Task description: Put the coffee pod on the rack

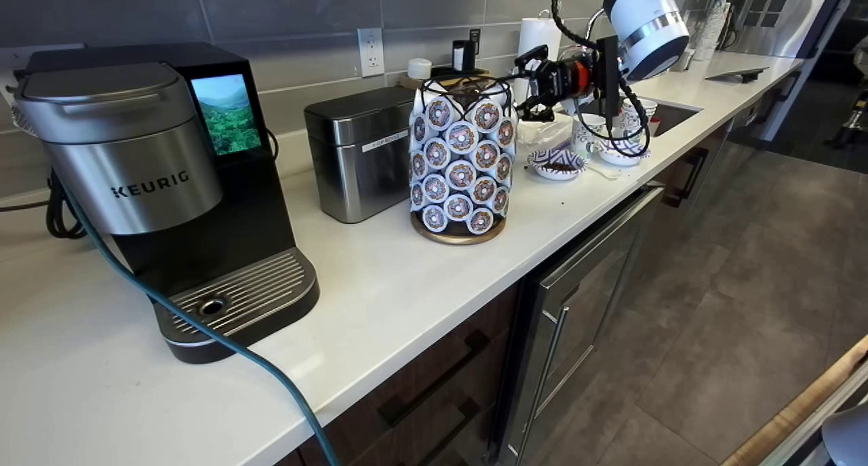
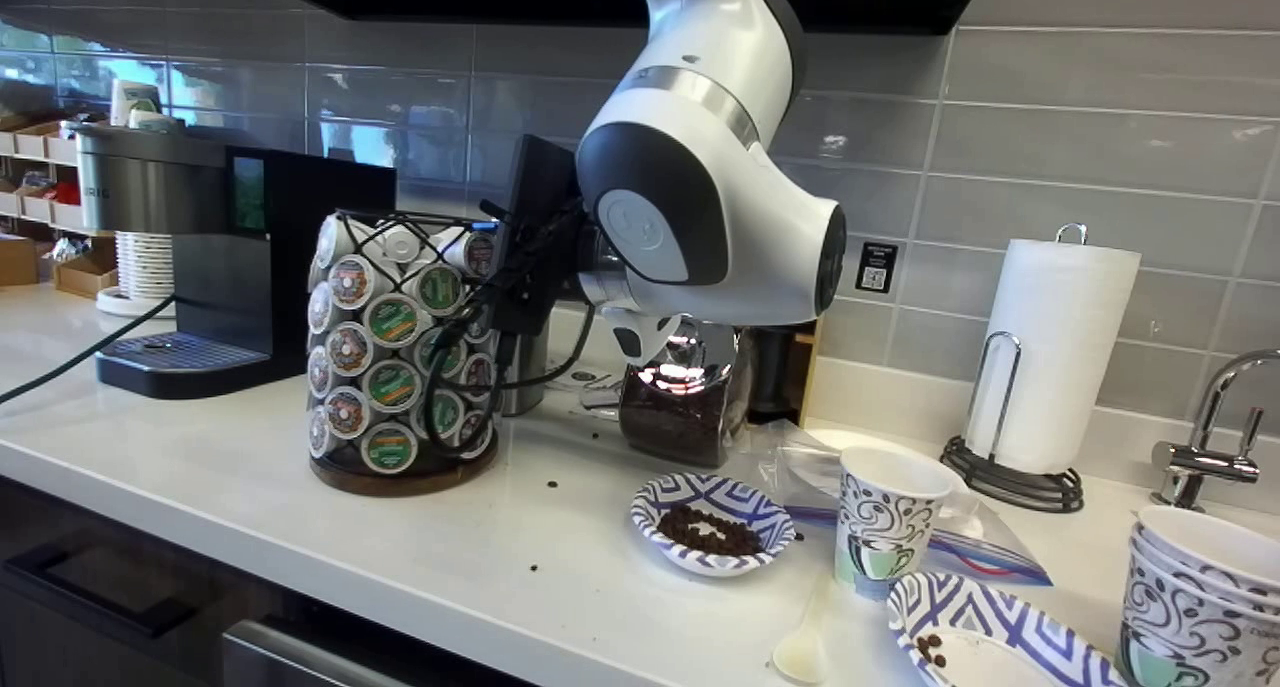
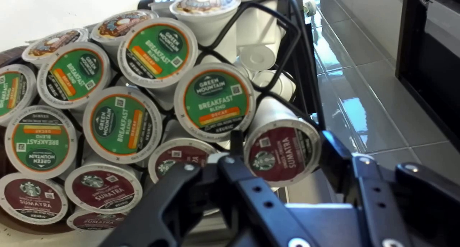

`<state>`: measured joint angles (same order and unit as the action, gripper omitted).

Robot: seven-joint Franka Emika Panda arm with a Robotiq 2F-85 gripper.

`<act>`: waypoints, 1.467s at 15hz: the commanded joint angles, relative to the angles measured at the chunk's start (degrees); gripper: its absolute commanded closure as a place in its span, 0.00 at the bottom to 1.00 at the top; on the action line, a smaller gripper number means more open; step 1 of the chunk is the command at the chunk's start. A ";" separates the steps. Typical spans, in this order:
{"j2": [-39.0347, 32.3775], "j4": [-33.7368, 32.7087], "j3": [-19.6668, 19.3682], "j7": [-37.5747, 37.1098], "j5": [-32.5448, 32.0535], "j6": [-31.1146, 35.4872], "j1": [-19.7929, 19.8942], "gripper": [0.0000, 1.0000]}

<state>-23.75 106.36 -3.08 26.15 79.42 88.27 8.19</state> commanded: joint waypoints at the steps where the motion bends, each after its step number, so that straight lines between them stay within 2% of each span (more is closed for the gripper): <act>1: -1.28 -1.39 -0.15 -0.83 0.42 -1.78 -0.55 0.19; 3: -1.32 -1.40 -0.08 -0.88 0.42 -1.81 -0.65 0.04; 4: -1.34 -1.41 -0.05 -0.87 0.40 -1.81 -0.74 0.00; 15: 2.89 0.23 -1.64 -1.64 -2.66 -0.43 -1.05 0.00; 18: 6.10 0.98 -2.88 -0.55 -8.63 -0.62 -1.11 0.00; 22: 10.87 0.70 -4.12 -0.27 -23.32 -0.54 -0.98 0.00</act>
<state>-17.01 105.94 -6.11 26.27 64.70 88.22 7.45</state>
